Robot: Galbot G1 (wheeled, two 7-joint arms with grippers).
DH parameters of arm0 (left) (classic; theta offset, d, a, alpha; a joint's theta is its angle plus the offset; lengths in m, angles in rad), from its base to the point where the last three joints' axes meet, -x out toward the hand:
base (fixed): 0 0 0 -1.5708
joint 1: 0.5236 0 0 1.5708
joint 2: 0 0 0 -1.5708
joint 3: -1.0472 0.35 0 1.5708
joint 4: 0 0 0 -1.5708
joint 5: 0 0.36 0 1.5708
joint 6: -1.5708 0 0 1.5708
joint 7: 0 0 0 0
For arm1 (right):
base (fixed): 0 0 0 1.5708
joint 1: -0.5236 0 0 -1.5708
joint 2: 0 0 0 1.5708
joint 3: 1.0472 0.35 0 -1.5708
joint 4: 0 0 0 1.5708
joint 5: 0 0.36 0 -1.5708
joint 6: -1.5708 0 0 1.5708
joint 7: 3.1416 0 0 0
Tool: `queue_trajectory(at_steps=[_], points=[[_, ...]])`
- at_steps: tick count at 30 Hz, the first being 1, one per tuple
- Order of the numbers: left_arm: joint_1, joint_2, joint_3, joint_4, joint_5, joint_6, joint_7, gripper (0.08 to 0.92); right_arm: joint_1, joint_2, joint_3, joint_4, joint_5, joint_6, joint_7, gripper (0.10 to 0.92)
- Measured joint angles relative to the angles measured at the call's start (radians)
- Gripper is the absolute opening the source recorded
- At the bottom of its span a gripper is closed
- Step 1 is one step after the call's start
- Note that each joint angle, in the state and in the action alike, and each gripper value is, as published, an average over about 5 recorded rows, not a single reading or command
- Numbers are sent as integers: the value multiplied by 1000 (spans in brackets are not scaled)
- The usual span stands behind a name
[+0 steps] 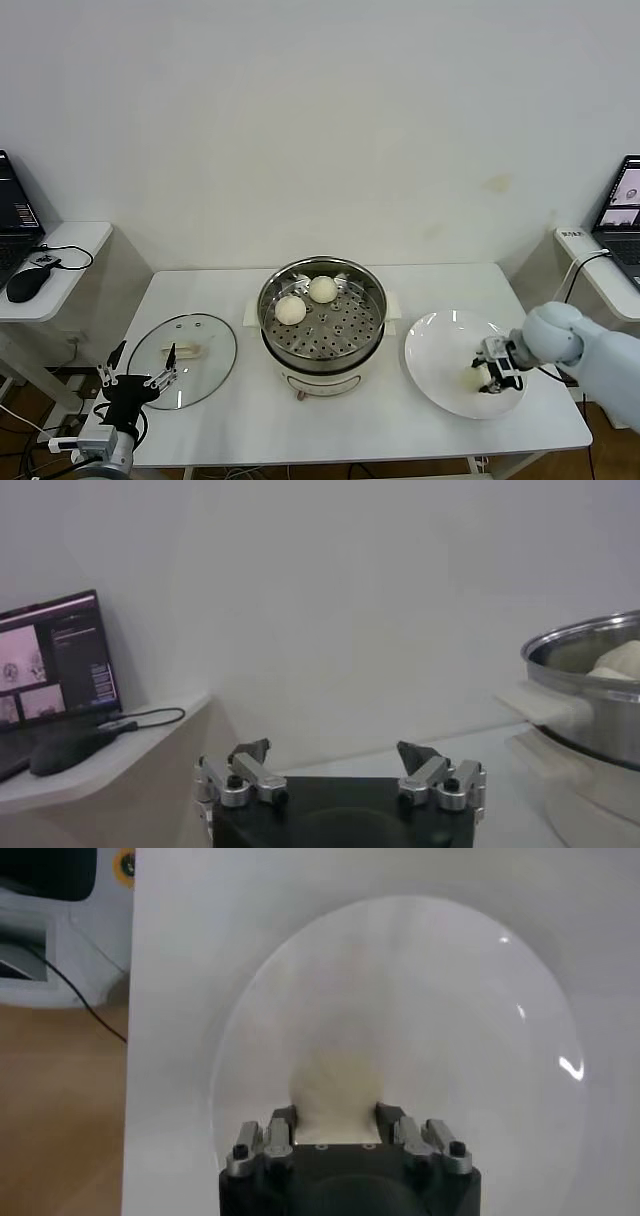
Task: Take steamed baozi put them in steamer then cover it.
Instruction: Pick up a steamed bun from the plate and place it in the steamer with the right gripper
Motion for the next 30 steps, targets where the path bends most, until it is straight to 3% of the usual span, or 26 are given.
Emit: queue_trajectory(at_steps=[13,30], points=[[0,7,4,-26,-4,1,0,823,447,41,-194,29,186,-30,-7,526],[18,-11,-26,-73,-7,-1,1,823,748,322,-473,60,353,4,64,548]])
